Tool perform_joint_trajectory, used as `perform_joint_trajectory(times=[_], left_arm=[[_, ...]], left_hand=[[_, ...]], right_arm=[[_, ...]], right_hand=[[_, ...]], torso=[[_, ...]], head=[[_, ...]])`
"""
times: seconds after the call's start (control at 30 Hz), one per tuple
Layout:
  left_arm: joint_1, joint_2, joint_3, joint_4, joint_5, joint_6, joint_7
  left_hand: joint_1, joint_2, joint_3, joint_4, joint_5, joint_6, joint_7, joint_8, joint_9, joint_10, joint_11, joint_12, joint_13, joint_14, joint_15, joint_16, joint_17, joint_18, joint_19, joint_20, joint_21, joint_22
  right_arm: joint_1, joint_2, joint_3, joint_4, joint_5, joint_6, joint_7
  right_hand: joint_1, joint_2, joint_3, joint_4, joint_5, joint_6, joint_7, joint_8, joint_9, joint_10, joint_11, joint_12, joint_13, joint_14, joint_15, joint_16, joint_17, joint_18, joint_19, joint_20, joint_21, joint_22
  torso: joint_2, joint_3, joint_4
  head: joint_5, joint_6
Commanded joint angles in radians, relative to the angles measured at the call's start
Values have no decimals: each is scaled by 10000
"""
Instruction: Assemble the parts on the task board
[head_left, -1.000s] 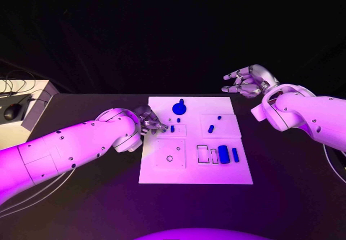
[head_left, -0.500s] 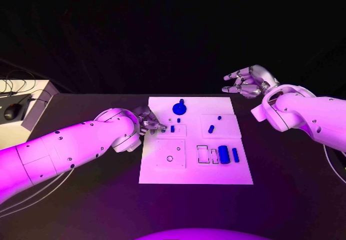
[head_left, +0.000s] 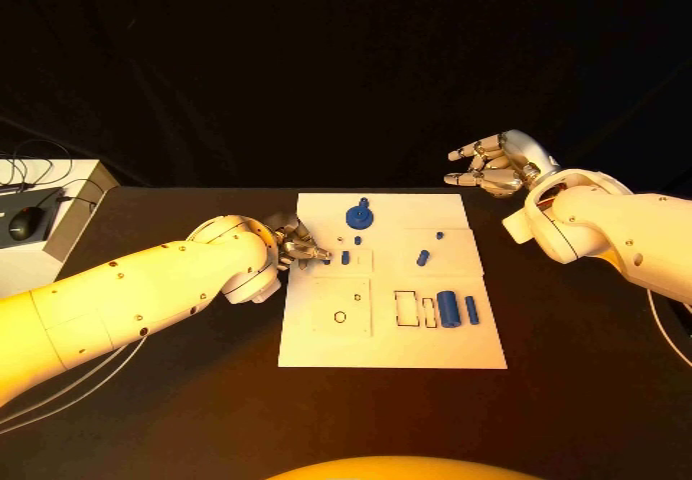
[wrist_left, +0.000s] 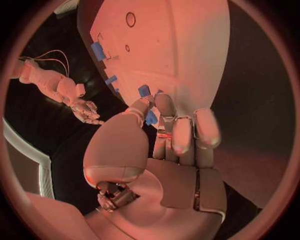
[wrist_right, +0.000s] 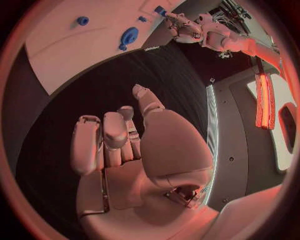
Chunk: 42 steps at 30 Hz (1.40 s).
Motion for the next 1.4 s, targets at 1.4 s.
perform_joint_trajectory(times=[1.4], left_arm=[[127,325,-9,-417,340,957,-211]], left_hand=[[100,-163,21,-285,11,522,-600,70,9,37,-93,154,-15,34,30,0,-78,-188,-1,46,-9,28]], right_arm=[[-33,58,3,-41,6,112,124]], right_hand=[[-118,-37,-19,25,49,-10,52,-55,-3,-26,-73,20,4,33,4,-70,-19,1,777,-22,-83,1908]], torso=[[5,6,-4]], head=[[-17,-6]])
